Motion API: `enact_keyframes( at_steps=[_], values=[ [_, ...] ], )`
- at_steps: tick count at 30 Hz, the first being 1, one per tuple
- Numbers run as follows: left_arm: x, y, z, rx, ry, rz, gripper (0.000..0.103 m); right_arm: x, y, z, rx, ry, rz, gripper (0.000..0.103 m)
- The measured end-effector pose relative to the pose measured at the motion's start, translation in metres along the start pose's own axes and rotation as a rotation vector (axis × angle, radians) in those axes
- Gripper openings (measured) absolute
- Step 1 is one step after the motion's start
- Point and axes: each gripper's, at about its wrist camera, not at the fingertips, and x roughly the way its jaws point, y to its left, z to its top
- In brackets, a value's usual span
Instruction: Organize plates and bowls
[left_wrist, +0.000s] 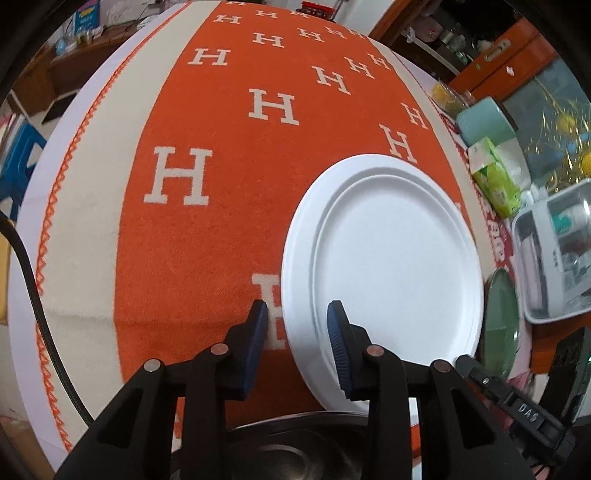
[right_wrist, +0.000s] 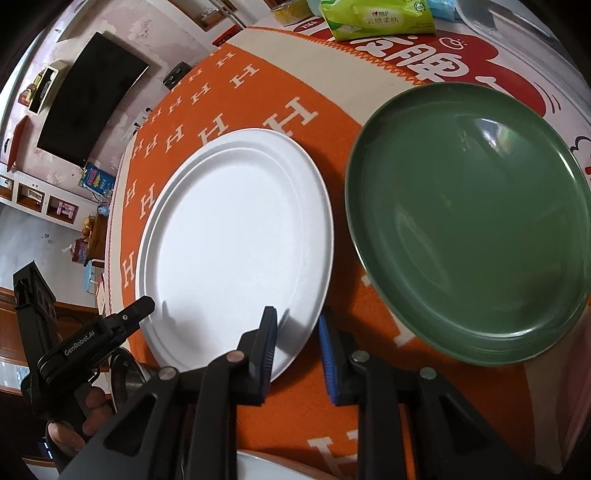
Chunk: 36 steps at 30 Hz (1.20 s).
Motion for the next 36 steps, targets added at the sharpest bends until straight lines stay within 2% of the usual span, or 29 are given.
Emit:
enact_keyframes(
  at_steps=[2,4,7,17,24,36],
  values=[
    [0.002,0.001,0.0,-0.021,0.018,-0.048,0.028,0.0,0.004,0.001,-0.001,-0.001,0.005,0.022],
    [0.0,-0.002,-0.001,-0.015,0.004,-0.035,0.028,-0.004,0.006,0.0,-0.01,-0.01,0.001,0.022],
    [-0.009,-0.01,-0.001,0.023,-0.033,-0.027,0.028,-0.013,0.009,0.0,-0.025,-0.036,0.004,0.022],
    [-0.053,-0.018,-0.004,0.028,-0.191,-0.151,0.028,-0.045,0.025,0.003,-0.105,-0.14,-0.012,0.023],
    [-0.082,-0.024,-0.009,0.036,-0.285,-0.217,0.028,-0.071,0.028,0.006,-0.128,-0.214,0.033,0.023],
    [-0.143,-0.039,-0.036,0.08,-0.372,-0.195,0.028,-0.124,0.045,-0.012,-0.244,-0.343,0.086,0.024]
  ],
)
